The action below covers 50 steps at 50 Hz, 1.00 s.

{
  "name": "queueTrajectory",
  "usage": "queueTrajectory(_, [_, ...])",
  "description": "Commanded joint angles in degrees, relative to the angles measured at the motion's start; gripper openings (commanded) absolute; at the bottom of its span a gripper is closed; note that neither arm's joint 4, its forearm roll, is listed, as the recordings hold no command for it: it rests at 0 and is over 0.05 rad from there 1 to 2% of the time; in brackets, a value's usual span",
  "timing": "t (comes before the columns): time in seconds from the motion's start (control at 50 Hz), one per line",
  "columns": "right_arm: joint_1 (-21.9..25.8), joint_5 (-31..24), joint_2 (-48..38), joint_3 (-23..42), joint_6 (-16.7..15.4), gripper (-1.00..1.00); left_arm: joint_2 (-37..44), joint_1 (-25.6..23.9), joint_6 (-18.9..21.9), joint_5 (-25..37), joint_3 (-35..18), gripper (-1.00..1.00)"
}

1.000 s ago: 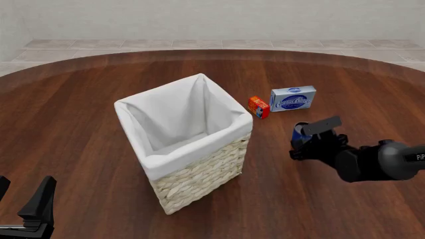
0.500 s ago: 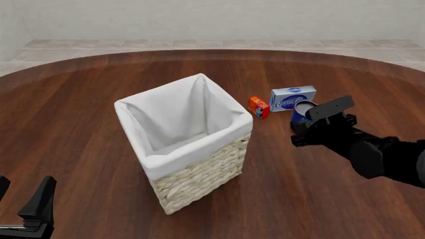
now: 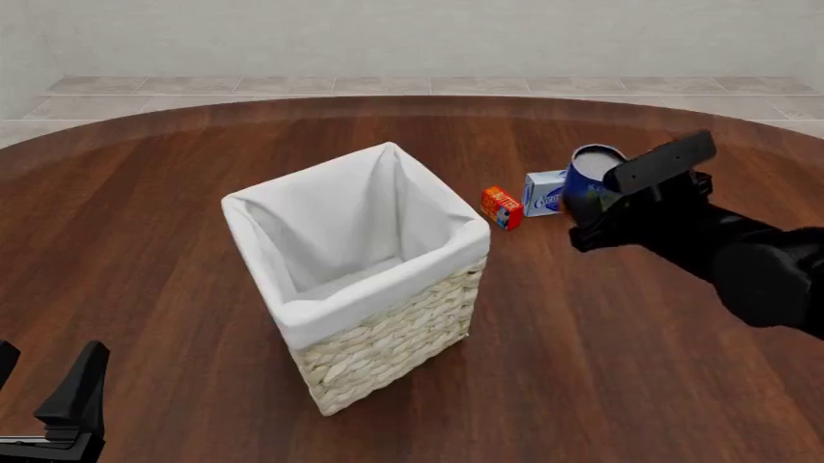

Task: Pick up the alphabet soup and put it in the basket.

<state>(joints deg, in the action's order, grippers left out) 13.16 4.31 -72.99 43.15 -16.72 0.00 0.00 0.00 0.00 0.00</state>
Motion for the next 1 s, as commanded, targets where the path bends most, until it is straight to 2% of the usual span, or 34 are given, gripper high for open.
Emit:
queueTrajectory(0.02, [1.3, -5.0, 4.6, 4.3, -0.3, -1.0, 0.0, 0.0, 0.0, 0.0, 0.0, 1.0])
queueTrajectory(0.28, [4.8, -8.2, 5.4, 8.7, -0.8, -1.0, 0.0, 0.0, 0.0, 0.0, 0.0, 1.0])
queueTrajectory(1.0, [15.8, -8.6, -1.2, 17.1, 0.2, -1.0, 0.0, 0.0, 0.0, 0.0, 0.0, 1.0])
